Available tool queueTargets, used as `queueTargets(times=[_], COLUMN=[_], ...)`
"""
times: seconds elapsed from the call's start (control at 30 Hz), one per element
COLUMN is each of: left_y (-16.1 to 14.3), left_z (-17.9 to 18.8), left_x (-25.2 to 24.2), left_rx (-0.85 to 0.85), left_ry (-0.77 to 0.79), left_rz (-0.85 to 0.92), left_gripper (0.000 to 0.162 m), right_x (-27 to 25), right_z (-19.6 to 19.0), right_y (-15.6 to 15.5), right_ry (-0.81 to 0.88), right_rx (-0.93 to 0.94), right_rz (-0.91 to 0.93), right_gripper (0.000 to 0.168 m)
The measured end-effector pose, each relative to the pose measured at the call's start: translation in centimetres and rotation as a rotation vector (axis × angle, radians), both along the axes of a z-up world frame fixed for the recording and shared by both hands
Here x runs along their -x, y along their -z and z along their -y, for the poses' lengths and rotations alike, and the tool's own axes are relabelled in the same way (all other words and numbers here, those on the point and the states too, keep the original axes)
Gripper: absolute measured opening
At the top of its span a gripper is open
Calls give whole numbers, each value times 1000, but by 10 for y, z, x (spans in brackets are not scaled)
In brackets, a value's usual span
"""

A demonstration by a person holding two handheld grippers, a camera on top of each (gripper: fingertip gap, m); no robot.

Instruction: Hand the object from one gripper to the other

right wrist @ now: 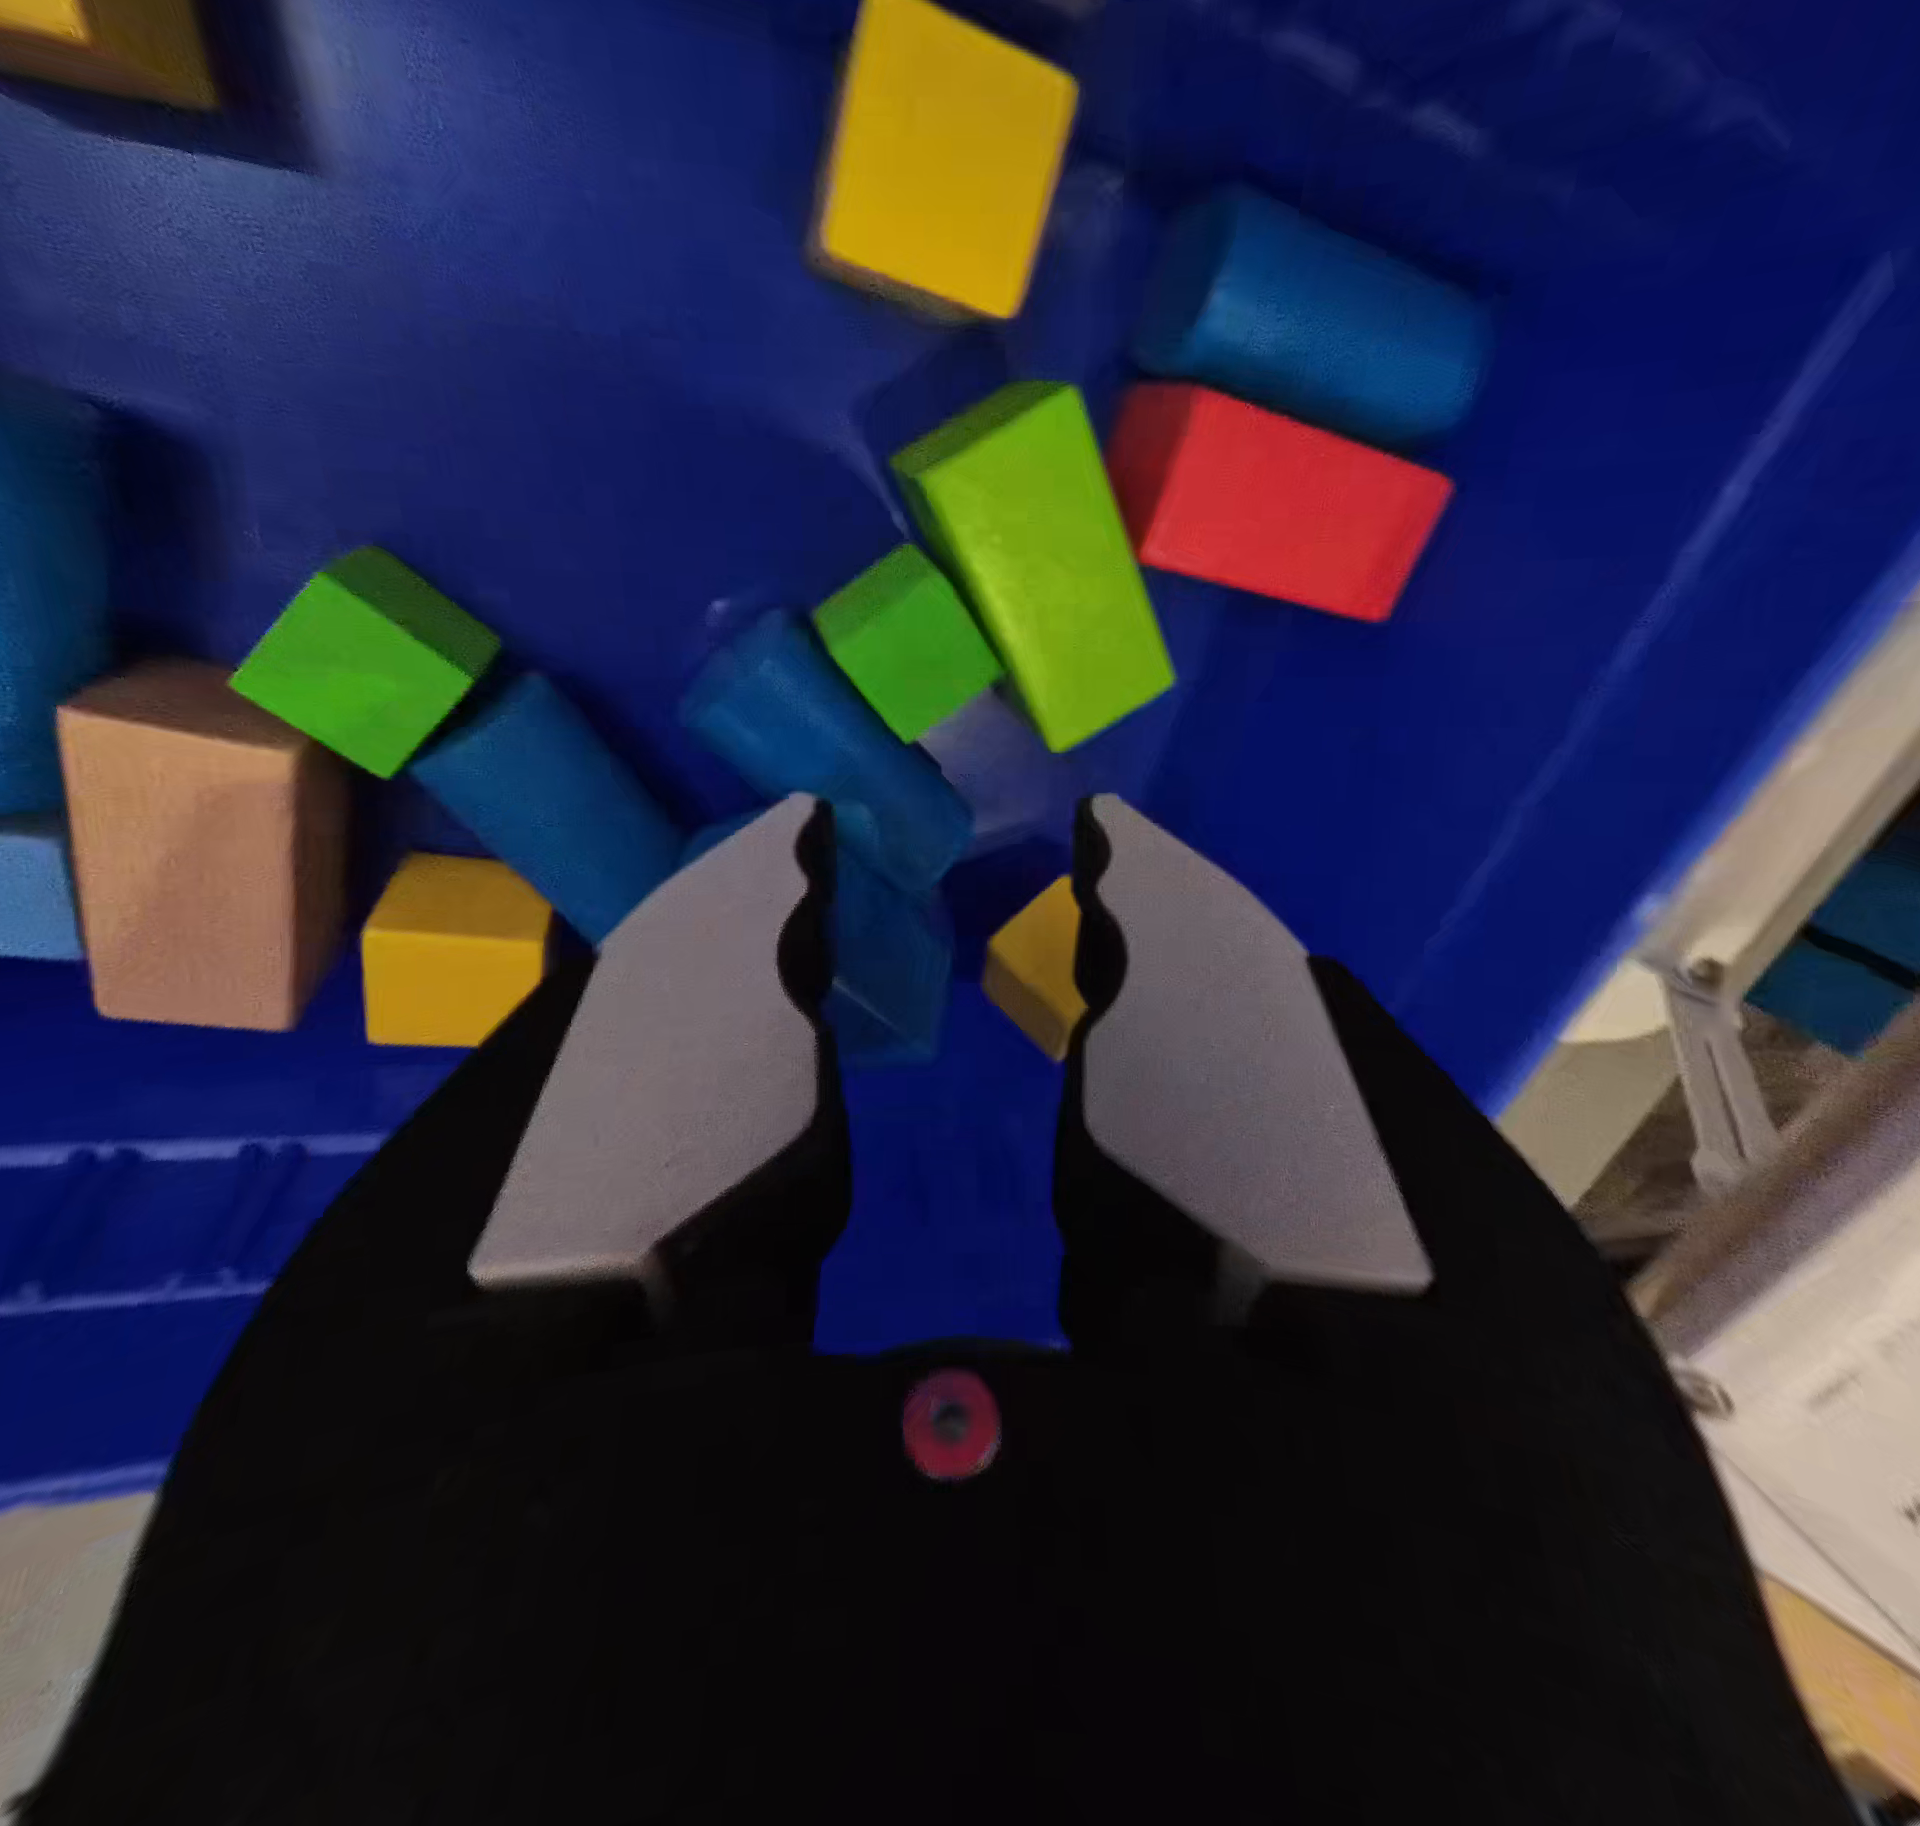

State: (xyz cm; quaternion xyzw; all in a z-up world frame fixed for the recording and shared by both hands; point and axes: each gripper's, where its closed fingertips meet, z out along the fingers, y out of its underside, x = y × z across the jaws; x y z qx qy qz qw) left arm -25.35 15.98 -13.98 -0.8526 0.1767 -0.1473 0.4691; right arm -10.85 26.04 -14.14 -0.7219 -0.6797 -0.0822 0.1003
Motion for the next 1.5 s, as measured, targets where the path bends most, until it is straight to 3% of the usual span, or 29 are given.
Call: queueTargets(times=[0.1,0.2,0.27,0.33,0.4,0.47,0.5,0.57,0.6,0.7,0.77,0.87,0.97,1.0,1.07,1.1,1.13,1.2,1.27,1.4,1.5], left_y=[0,0,0,0,0,0,0,0,0,0,0,0,0,0,0,0,0,0,0,0,0], left_z=[0,0,0,0,0,0,0,0,0,0,0,0,0,1,1,0,0,0,0,1,0], left_x=[0,0,0,0,0,0,0,-1,-1,-1,-1,-1,-1,-2,-2,-2,-2,-3,-3,-3,-3], left_rx=[1,1,0,0,0,1,1,0,0,0,-1,-3,-3,-3,-4,-2,-2,-3,-3,-6,-5], left_ry=[1,1,2,2,2,0,0,2,1,3,7,11,15,18,12,12,11,11,9,18,15], left_rz=[1,1,1,1,0,-1,-2,-1,-2,1,3,6,8,7,0,1,1,-1,-1,5,3], left_gripper=[4,4,4,4,4,4,4,4,4,4,5,5,5,5,5,5,5,5,5,5,5], right_x=[20,55,55,41,31,33,29,22,20,22,40,32,4,-2,10,21,32,58,75,54,29], right_z=[11,84,127,134,130,117,107,69,47,-5,5,81,92,94,88,77,65,32,14,-23,-40], right_y=[-34,-36,-16,10,25,26,25,20,16,-9,-23,-10,20,30,35,35,33,22,1,-33,-12], right_ry=[14,-99,-186,-253,-292,-259,-253,-246,-251,-209,-160,-94,-222,-263,-336,-370,-358,-295,-233,11,278], right_rx=[36,291,382,283,229,204,195,58,-21,-246,-168,274,154,124,36,-33,-75,-198,-227,-247,-93], right_rz=[-194,-298,-178,10,112,82,94,108,117,102,-47,-19,220,287,294,268,226,77,-98,-217,-276], right_gripper=[42,43,45,60,63,81,82,75,56,61,59,75,93,92,83,94,94,89,73,77,78])
